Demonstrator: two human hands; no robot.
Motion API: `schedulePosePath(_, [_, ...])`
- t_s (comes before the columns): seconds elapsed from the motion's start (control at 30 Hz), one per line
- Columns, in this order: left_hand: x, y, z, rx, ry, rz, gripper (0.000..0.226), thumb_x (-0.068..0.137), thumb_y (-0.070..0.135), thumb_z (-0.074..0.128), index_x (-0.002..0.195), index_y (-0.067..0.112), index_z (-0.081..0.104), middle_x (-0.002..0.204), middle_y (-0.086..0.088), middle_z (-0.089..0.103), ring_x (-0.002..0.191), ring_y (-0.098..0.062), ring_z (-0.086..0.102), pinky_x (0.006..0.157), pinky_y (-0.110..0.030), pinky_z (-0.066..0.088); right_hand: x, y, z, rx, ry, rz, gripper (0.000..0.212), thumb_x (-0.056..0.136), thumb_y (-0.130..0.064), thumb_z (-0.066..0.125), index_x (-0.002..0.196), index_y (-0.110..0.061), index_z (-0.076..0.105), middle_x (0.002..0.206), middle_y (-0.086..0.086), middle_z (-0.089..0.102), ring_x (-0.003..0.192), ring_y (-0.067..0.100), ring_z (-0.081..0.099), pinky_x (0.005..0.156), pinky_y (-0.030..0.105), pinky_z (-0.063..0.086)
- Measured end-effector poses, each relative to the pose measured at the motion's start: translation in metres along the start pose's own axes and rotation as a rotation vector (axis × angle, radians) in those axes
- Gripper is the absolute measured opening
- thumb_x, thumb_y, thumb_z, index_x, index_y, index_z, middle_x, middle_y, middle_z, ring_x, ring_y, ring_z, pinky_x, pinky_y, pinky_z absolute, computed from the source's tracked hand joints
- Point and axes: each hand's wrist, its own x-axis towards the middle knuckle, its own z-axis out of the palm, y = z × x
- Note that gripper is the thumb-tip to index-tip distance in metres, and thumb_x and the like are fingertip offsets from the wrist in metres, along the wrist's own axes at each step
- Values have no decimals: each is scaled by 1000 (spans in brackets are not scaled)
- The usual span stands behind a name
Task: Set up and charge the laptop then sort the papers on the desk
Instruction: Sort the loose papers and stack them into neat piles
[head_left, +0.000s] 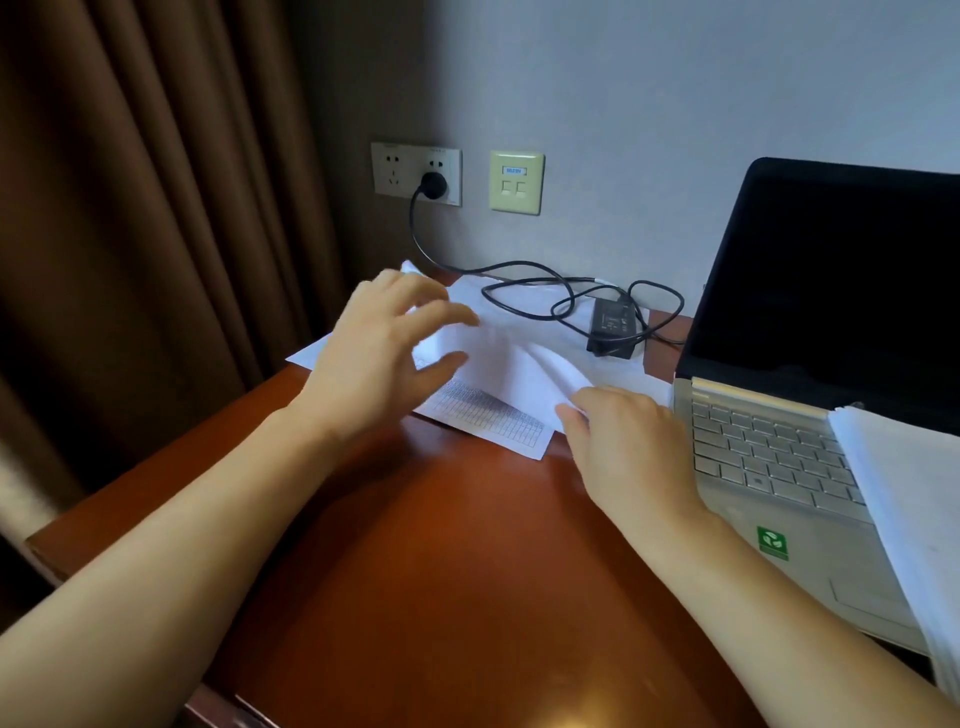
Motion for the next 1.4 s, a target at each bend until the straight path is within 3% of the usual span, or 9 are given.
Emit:
schedulePosePath(0.1, [-5,-1,-4,-129,-285,-33,40,83,58,68,101,24,78,93,5,70,88,-18,64,81,-36,53,2,1,2,11,20,75,38,99,-31,51,66,-16,40,60,-2,36,63,32,40,55,33,27])
schedulePosePath(0.17, [-8,-2,1,-174,-644,-161,62,73,75,66,118,32,74,121,11,70,114,-10,62,99,-31,49,3,2,3,23,31,110,37,99,-30,50,66,-15,41,58,-1,38,62,34,43,54,33,27])
schedulePosePath(0.23, [-9,-2,7,-172,-809,-224,72,71,80,66,130,38,67,135,18,63,125,-7,57,107,-31,44,3,3,4,51,54,122,35,98,-28,49,67,-13,44,58,1,40,61,35,46,53,33,28])
schedulePosePath(0.4, [-4,11,16,-6,-706,-85,57,88,67,38,110,25,71,86,2,71,83,-20,64,77,-38,50,2,3,5,81,71,109,32,98,-26,49,69,-12,45,59,2,42,61,36,49,53,33,29])
schedulePosePath(0.5, [-5,14,15,3,-715,-86,44,82,39,39,110,25,70,87,-2,71,83,-24,63,76,-39,49,2,4,5,111,85,118,30,99,-27,48,71,-14,43,61,1,42,62,35,45,54,34,29])
schedulePosePath(0.7, [-4,7,14,-15,-624,-203,38,101,40,41,97,19,72,90,1,72,86,-25,63,80,-41,49,3,7,4,226,159,148,35,97,-19,51,66,-13,38,54,-5,33,59,34,43,50,34,22])
schedulePosePath(0.93, [-5,1,6,-71,-318,-558,35,97,28,58,67,12,55,54,0,47,57,-22,44,54,-35,34,8,15,1,478,285,280,47,97,-14,53,61,-16,22,55,-1,21,53,15,18,50,35,15])
schedulePosePath(1.23, [13,22,-12,-131,-124,-897,22,97,24,53,79,15,61,62,-4,56,57,-25,48,51,-31,31,10,19,-2,842,407,448,17,90,-14,55,75,-11,48,72,16,53,64,30,43,55,40,36])
schedulePosePath(1.4, [35,54,-11,-474,10,-1037,16,99,20,51,85,14,58,72,1,60,60,-15,54,46,-27,40,11,13,-5,900,280,430,12,82,-6,62,79,-12,52,75,7,56,67,22,48,57,32,34])
